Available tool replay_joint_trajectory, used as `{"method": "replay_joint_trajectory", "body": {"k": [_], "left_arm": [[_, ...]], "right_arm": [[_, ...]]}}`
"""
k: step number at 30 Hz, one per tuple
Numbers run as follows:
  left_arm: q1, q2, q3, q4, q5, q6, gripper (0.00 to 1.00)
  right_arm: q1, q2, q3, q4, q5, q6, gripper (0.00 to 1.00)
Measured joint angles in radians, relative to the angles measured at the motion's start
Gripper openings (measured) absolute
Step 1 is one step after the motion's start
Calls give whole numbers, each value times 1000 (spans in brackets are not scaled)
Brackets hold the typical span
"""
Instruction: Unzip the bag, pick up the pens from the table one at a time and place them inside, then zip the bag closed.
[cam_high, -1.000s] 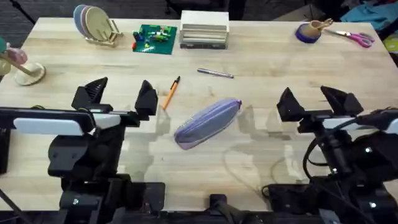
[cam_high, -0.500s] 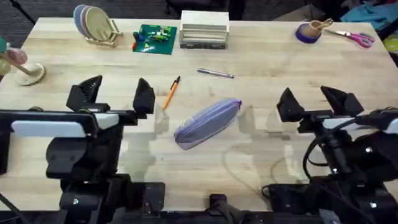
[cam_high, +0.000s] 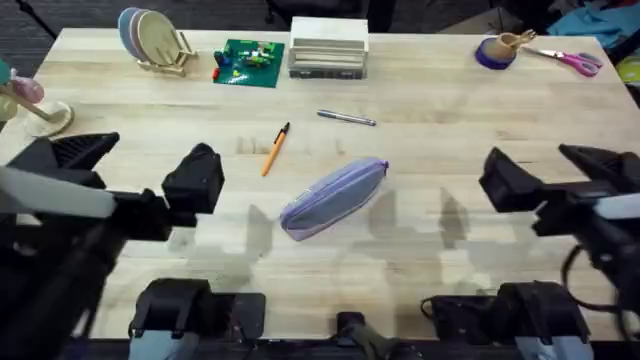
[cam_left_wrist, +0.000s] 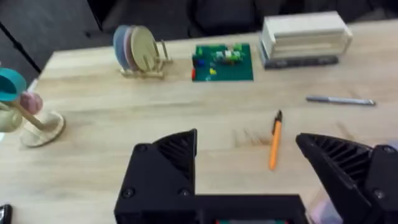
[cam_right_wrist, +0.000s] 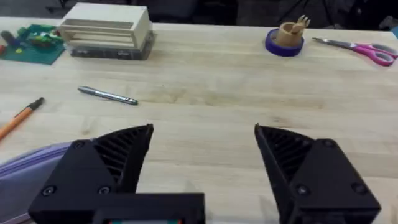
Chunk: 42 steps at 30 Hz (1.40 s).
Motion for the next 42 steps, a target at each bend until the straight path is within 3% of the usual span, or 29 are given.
{"method": "replay_joint_trajectory", "body": {"k": [11,17,20,25,34,35,39,42], "left_arm": [[0,376,385,-434,62,0,993],[0,527,476,-550,102,3,993],[0,586,478,-593,143,39,993],[0,660,478,-626,214,128,993],[0,690,478,-627,272,226,995],[0,690,478,-609,307,267,995],[-3,690,478,-565,352,298,995],[-30,690,478,-538,371,310,996]], "right_arm": [[0,161,240,-167,-33,6,998],[0,213,289,-229,-74,7,998],[0,234,294,-243,-86,7,998],[0,240,295,-245,-96,7,998],[0,239,295,-207,-96,6,998],[0,240,296,-201,-96,6,998],[0,240,296,-192,-96,6,998],[0,239,296,-192,-96,6,998]]}}
